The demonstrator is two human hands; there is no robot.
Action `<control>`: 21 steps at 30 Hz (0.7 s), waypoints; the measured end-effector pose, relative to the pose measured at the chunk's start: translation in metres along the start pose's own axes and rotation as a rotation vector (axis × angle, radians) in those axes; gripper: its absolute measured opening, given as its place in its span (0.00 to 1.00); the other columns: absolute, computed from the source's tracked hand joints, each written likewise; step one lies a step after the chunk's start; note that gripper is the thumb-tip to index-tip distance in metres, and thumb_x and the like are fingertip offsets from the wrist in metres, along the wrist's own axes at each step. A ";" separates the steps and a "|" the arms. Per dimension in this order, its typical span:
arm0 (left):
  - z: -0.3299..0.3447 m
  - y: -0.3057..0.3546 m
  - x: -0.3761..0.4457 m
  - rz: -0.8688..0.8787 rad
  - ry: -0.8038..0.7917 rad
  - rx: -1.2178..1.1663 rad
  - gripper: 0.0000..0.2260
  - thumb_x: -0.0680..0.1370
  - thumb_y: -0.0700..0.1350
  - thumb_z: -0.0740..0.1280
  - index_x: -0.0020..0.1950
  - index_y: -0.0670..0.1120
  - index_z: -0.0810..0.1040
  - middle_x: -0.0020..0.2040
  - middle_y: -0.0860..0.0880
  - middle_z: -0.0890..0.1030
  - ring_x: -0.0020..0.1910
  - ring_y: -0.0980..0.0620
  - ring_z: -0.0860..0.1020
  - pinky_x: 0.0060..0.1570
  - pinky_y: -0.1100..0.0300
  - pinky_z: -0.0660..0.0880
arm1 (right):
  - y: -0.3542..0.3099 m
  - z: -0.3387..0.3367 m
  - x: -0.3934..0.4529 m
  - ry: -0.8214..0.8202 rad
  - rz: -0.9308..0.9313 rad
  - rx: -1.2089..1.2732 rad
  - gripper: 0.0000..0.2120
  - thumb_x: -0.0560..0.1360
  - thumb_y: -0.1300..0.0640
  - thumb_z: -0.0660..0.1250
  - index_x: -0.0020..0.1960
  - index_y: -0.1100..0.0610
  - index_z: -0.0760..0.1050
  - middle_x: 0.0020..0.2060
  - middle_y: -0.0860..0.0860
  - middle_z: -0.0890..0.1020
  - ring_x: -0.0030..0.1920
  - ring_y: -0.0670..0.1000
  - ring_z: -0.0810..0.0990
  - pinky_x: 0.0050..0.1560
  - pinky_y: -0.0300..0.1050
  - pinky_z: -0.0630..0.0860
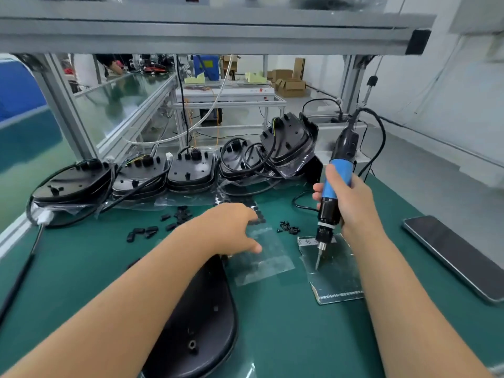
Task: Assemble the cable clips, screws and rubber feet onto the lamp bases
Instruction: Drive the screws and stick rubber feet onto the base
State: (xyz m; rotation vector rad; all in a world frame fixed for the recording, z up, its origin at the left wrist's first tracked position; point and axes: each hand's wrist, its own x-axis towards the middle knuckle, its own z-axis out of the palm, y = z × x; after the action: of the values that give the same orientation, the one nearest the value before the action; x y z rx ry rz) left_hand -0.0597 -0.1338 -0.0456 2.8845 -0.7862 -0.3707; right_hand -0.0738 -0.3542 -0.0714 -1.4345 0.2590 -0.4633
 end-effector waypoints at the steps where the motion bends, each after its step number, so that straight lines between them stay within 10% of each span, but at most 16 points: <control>1: -0.002 -0.002 0.008 -0.031 -0.017 0.020 0.31 0.75 0.56 0.70 0.75 0.48 0.65 0.72 0.49 0.69 0.69 0.47 0.69 0.65 0.54 0.67 | 0.000 -0.001 0.000 0.013 -0.002 -0.003 0.12 0.76 0.43 0.68 0.52 0.50 0.76 0.39 0.50 0.85 0.36 0.46 0.83 0.45 0.46 0.81; 9: 0.005 -0.026 0.039 -0.226 -0.063 -0.029 0.41 0.69 0.62 0.73 0.76 0.46 0.64 0.71 0.48 0.70 0.68 0.46 0.70 0.63 0.53 0.69 | 0.002 -0.002 -0.005 0.401 -0.137 -0.500 0.22 0.78 0.40 0.58 0.33 0.55 0.63 0.32 0.51 0.71 0.34 0.53 0.69 0.34 0.46 0.66; 13: 0.008 -0.038 0.039 -0.205 0.025 -0.071 0.37 0.67 0.60 0.76 0.73 0.52 0.69 0.72 0.50 0.70 0.70 0.47 0.69 0.65 0.53 0.68 | -0.001 -0.005 -0.006 0.630 -0.216 -0.842 0.22 0.77 0.40 0.61 0.49 0.61 0.74 0.50 0.60 0.76 0.52 0.62 0.73 0.54 0.57 0.71; 21: 0.010 -0.047 0.046 -0.186 0.094 -0.149 0.30 0.65 0.56 0.78 0.66 0.53 0.77 0.65 0.51 0.77 0.63 0.48 0.75 0.57 0.57 0.71 | -0.005 0.008 -0.016 0.678 -0.349 -0.966 0.28 0.75 0.46 0.67 0.69 0.59 0.68 0.65 0.57 0.71 0.64 0.61 0.68 0.60 0.58 0.65</control>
State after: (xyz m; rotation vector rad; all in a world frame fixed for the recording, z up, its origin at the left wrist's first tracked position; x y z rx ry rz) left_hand -0.0011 -0.1179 -0.0734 2.8174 -0.4560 -0.2962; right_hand -0.0852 -0.3397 -0.0668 -2.2354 0.8662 -1.2225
